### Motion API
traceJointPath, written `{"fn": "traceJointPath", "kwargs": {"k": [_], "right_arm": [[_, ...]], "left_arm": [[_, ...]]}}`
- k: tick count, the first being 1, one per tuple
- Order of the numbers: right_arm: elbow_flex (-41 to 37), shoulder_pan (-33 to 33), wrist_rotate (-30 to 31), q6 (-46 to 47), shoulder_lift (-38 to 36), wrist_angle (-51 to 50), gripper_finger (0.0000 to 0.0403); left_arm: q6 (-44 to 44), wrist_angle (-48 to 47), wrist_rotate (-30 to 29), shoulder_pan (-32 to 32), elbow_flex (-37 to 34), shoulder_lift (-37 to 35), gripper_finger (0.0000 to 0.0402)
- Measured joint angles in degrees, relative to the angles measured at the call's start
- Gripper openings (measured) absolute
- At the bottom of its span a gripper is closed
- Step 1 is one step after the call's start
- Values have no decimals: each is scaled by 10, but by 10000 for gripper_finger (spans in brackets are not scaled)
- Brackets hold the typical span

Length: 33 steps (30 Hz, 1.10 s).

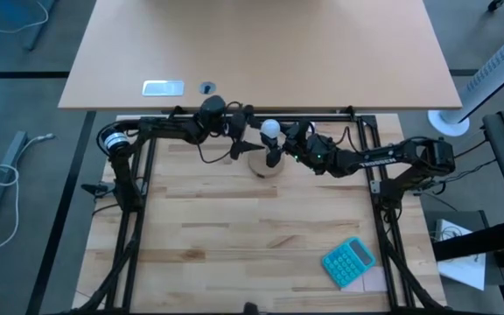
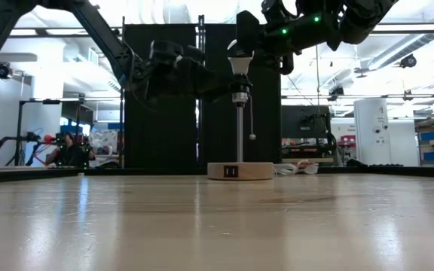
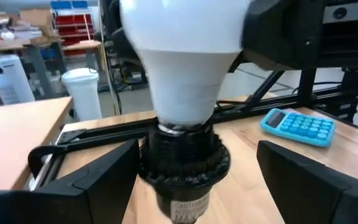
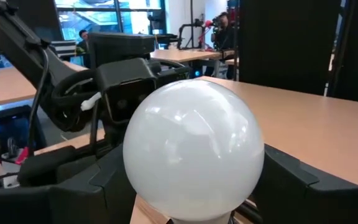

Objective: Screw lightbulb
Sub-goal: Insert the lightbulb into the lamp

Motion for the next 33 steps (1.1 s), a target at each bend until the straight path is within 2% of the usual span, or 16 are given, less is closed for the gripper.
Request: {"fn": "traceJointPath", "kwargs": {"k": [4, 9, 16, 20, 29, 33], "right_arm": [[0, 0, -1, -2, 0, -1, 248], [0, 0, -2, -1, 0, -1, 244], [0, 1, -5, -3, 0, -1, 248], [0, 1, -5, -3, 0, -1, 244], [0, 1, -4, -3, 0, -1, 246], [0, 1, -3, -4, 0, 1, 245]], "left_arm": [[-6, -24, -41, 12, 1, 3, 316], [-30, -22, -39, 16, 1, 4, 316], [-4, -21, -1, 3, 8, 6, 316], [-20, -18, 45, 2, 38, 36, 316], [-34, -23, 79, 2, 85, 78, 315], [-32, -25, 82, 2, 89, 78, 289]]}}
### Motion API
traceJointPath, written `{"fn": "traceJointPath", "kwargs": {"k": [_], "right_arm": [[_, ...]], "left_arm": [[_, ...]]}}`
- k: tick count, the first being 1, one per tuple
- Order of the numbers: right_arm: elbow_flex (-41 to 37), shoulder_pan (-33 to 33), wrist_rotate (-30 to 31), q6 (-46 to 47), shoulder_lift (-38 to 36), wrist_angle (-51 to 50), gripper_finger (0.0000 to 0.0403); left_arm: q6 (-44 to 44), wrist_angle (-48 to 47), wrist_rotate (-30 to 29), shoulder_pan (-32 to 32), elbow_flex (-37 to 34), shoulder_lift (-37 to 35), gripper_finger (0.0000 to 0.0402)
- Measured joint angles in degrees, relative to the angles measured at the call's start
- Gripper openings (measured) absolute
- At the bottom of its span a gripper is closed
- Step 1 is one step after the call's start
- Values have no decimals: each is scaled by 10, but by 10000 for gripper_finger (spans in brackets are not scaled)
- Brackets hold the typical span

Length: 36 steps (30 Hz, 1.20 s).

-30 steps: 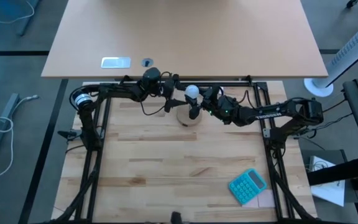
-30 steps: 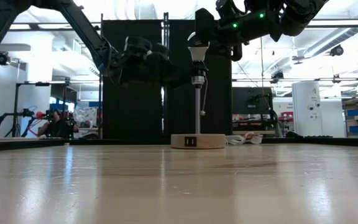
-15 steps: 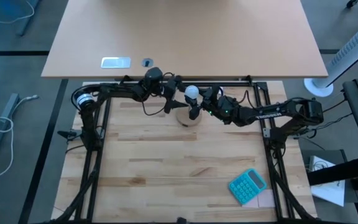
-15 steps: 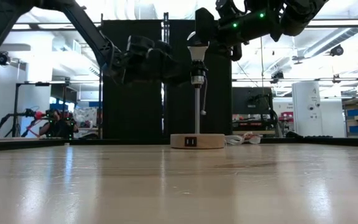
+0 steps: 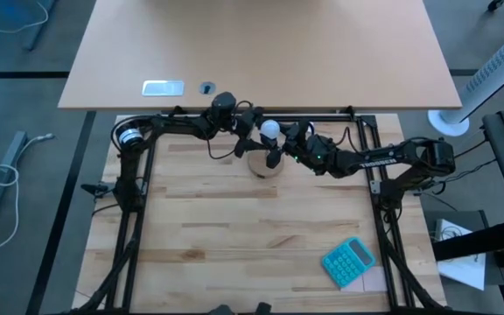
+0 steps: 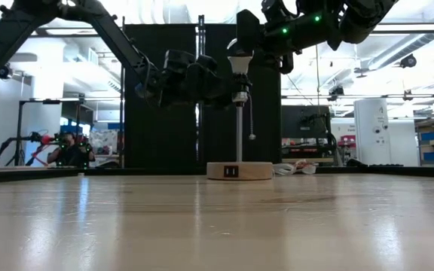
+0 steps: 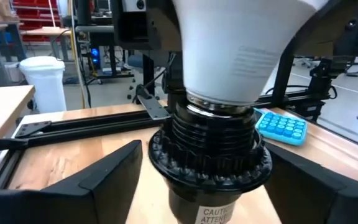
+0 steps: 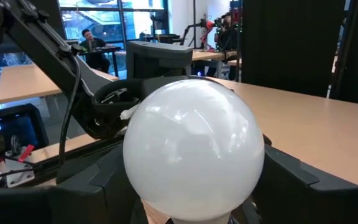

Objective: Screw lightbulb
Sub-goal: Insert the lightbulb into the lamp

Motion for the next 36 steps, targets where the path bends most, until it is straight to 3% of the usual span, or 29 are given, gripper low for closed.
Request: {"fn": "traceJointPath", "kwargs": {"k": [8, 17, 22, 31, 36], "right_arm": [[0, -1, 3, 0, 0, 0, 245], [-1, -1, 10, 7, 0, 1, 245], [2, -6, 26, -9, 0, 1, 246], [3, -11, 50, -18, 0, 2, 244], [3, -11, 50, -19, 0, 2, 252]], "left_arm": [[13, -14, -7, 0, 1, 0, 164], [-7, -21, -94, -11, -24, -29, 164], [-22, -16, -207, -29, -42, -52, 164], [-34, 88, -419, -83, -87, -57, 164], [-31, 110, -485, -100, -102, -58, 164]]}}
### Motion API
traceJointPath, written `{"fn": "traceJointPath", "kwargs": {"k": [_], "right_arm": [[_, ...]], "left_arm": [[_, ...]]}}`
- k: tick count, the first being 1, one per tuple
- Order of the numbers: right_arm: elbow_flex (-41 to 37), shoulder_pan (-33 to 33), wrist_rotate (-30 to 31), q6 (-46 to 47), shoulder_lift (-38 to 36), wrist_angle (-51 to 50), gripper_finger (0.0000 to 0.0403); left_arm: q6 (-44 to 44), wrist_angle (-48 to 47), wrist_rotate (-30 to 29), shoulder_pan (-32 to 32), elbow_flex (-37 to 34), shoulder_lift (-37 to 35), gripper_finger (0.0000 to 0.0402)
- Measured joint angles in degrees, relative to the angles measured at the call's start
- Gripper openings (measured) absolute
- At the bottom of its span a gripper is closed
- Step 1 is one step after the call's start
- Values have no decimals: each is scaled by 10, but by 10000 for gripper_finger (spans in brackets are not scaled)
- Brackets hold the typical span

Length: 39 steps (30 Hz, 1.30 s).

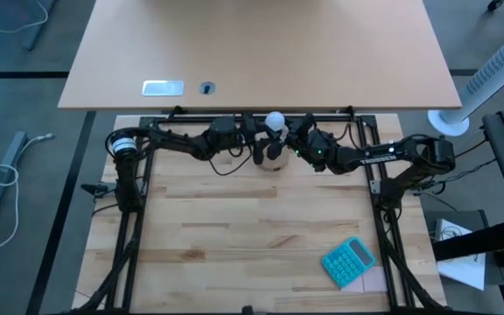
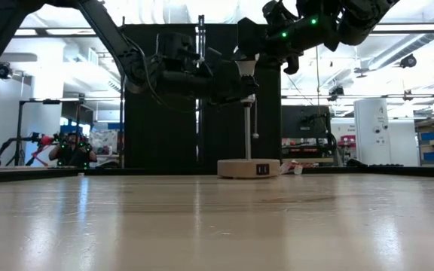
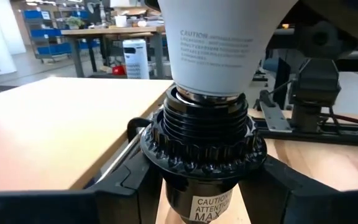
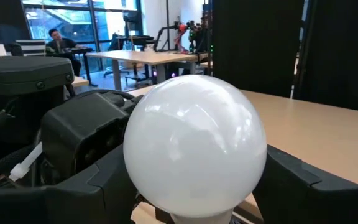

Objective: Screw lightbulb
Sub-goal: Insert the lightbulb into the lamp

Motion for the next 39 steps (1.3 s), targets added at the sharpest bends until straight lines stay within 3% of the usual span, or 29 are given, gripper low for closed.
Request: {"fn": "traceJointPath", "kwargs": {"k": [8, 15, 24, 28, 34, 39], "right_arm": [[-2, 1, -2, 1, 0, -10, 268], [-3, 3, -4, 16, -14, -33, 313], [1, 6, -4, 46, -82, -195, 354], [21, 14, -7, 35, -128, -291, 355], [104, 26, -113, 32, -175, -488, 355], [202, 43, -207, 17, -169, -622, 355]], "left_arm": [[-3, 6, -14, -2, -1, -2, 164], [2, 8, -13, 0, -4, -7, 164], [0, -4, -6, 0, -18, -12, 164], [-9, -5, 55, -3, -27, -21, 164], [-11, -5, 146, -25, -42, -26, 164], [16, 7, 123, -58, -52, -27, 164]]}}
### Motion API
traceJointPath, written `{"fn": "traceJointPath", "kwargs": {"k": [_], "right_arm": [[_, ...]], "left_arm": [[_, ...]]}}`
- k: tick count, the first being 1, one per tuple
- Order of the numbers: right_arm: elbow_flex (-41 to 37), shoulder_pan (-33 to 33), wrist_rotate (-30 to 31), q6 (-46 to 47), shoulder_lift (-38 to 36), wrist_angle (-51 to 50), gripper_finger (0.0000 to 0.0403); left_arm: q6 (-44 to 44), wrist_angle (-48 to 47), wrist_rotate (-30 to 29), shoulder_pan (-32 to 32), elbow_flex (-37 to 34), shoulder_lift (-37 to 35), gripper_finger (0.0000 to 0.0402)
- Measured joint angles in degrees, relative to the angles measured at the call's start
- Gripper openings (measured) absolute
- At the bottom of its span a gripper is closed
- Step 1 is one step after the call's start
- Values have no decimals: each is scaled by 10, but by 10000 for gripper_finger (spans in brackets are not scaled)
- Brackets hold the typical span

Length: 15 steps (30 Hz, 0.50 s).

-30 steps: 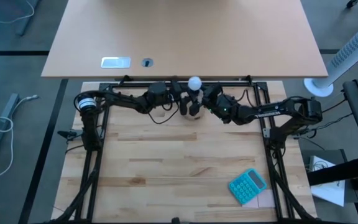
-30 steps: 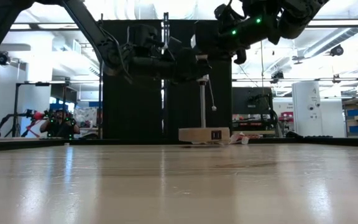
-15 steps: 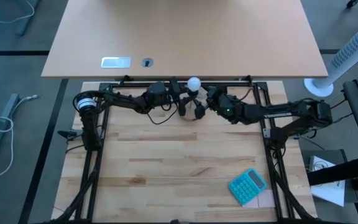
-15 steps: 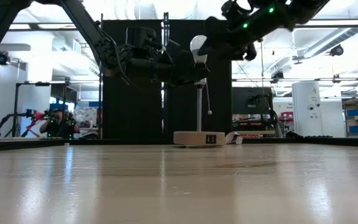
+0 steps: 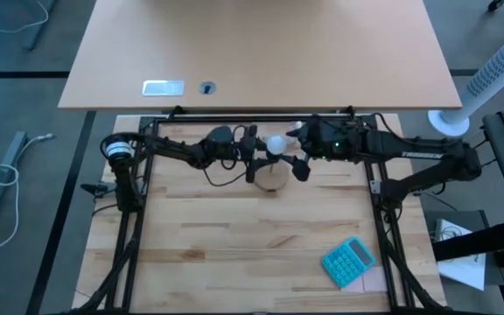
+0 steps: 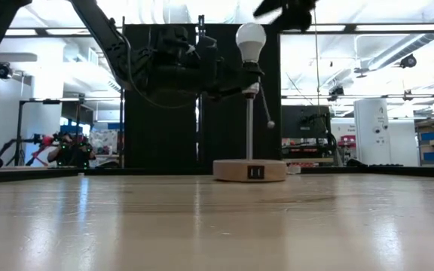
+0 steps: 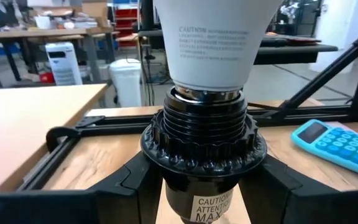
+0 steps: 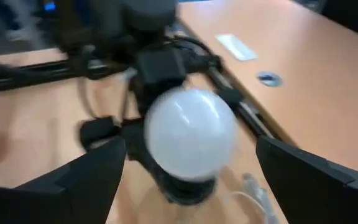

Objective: Screw lightbulb
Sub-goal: Insert the lightbulb into the lamp

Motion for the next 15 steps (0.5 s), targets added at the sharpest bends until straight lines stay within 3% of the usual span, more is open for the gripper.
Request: {"fn": "traceJointPath", "kwargs": {"k": [6, 15], "right_arm": [[92, 9, -71, -28, 15, -91, 355], [177, 15, -118, -34, 49, -204, 355]], "left_arm": [[0, 1, -2, -28, -1, 0, 164], [-18, -4, 32, -68, 0, 9, 164]]}}
